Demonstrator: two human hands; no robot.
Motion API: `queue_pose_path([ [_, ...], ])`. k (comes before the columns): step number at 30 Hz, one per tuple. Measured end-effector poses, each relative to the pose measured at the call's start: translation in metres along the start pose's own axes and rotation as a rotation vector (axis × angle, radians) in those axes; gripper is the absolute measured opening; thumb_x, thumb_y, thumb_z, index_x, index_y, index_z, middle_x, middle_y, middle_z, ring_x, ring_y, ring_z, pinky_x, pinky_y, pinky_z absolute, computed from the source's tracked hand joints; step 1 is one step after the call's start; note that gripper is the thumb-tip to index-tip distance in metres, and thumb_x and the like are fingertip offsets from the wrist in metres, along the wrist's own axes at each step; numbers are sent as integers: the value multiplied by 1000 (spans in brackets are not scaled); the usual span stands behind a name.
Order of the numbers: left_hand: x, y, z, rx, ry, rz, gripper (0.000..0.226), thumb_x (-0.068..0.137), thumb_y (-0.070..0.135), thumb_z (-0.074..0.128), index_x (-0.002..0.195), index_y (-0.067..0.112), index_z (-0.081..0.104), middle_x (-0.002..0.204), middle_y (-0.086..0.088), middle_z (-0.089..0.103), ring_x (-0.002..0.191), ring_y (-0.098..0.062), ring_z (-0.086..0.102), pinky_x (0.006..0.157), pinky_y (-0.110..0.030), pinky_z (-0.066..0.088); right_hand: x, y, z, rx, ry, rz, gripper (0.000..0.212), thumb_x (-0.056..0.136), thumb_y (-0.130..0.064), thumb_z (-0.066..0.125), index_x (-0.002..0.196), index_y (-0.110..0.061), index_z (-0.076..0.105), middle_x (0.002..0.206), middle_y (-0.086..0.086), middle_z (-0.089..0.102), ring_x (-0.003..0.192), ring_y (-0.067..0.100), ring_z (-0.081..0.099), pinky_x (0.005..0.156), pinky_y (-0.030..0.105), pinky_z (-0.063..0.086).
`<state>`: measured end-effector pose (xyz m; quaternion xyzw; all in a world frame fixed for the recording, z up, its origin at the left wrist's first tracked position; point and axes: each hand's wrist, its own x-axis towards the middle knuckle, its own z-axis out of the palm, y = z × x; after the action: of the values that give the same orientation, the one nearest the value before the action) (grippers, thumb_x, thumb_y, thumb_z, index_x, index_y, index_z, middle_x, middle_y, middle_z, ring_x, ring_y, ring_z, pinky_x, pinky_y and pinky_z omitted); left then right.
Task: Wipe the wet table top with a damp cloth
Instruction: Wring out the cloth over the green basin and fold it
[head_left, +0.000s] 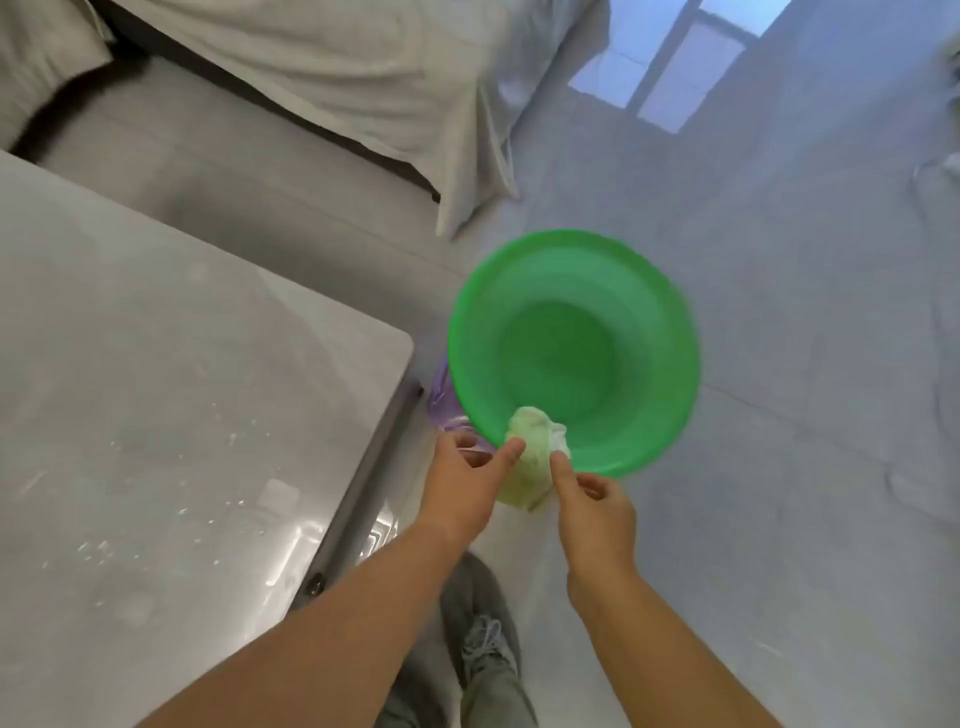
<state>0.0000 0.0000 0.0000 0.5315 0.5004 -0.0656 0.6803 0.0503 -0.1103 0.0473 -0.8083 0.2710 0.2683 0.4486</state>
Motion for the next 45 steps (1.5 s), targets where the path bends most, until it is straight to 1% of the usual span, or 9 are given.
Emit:
queue_pose_path([
  [7,2,-7,12,-23,31,6,36,78,41,78,70,14,57,66,1,60,61,-11,55,60,-27,45,14,11,15,108,4,84,34,83,-42,78,84,-11,64,84,6,69,74,18,65,65,33,53],
  [15,-29,16,-12,-190,-54,16,33,82,39,75,100,13,65,94,-19,73,86,-32,72,79,-50,59,-9,-10,16,188,-169,21,21,84,-29,79,98,-19,66,96,7,74,86,23,73,79,43,61],
  [21,-67,59,-75,-310,33,134,22,85,24,74,91,6,61,77,-1,70,70,-11,66,63,-26,53,-58,-53,44,64,-336,-183,24,85,-23,77,105,-17,65,96,6,75,87,23,73,76,40,60],
  [26,-83,75,-165,-464,198,130,31,84,18,75,94,-3,54,79,-14,62,72,-20,58,63,-31,51,-118,-81,113,-95,-497,-352,19,86,-18,76,100,-17,62,90,6,74,77,16,70,63,25,56],
  [29,-90,73,-226,-541,294,128,26,87,12,71,105,5,54,99,-23,68,81,-24,66,70,-34,55,-155,-90,165,-243,-566,-472,18,84,-14,77,90,-17,61,86,2,72,73,12,68,59,15,51],
  [33,-99,74,-299,-680,332,176,43,92,5,64,126,26,50,109,-5,74,98,-20,72,74,-30,57,-202,-96,232,-323,-687,-530,21,86,-11,75,96,-21,58,95,-2,69,83,14,67,65,16,52],
  [37,-98,80,-357,-741,365,210,33,97,8,54,127,23,58,106,-4,75,97,-19,72,73,-27,56,-233,-103,296,-408,-837,-578,43,90,-24,70,124,-41,50,113,-12,66,100,8,67,86,35,58],
  [40,-86,86,-388,-741,410,181,27,101,18,48,123,29,61,105,1,75,95,-16,71,73,-29,56,-241,-116,338,-470,-969,-647,38,95,-22,63,118,-51,53,109,-27,64,97,-10,64,80,16,53],
  [45,-52,111,-432,-744,442,202,31,105,26,35,120,29,61,111,1,72,99,-15,69,78,-33,58,-239,-151,403,-627,-1158,-697,42,102,-14,52,131,-44,49,121,-15,61,99,-10,63,78,10,51],
])
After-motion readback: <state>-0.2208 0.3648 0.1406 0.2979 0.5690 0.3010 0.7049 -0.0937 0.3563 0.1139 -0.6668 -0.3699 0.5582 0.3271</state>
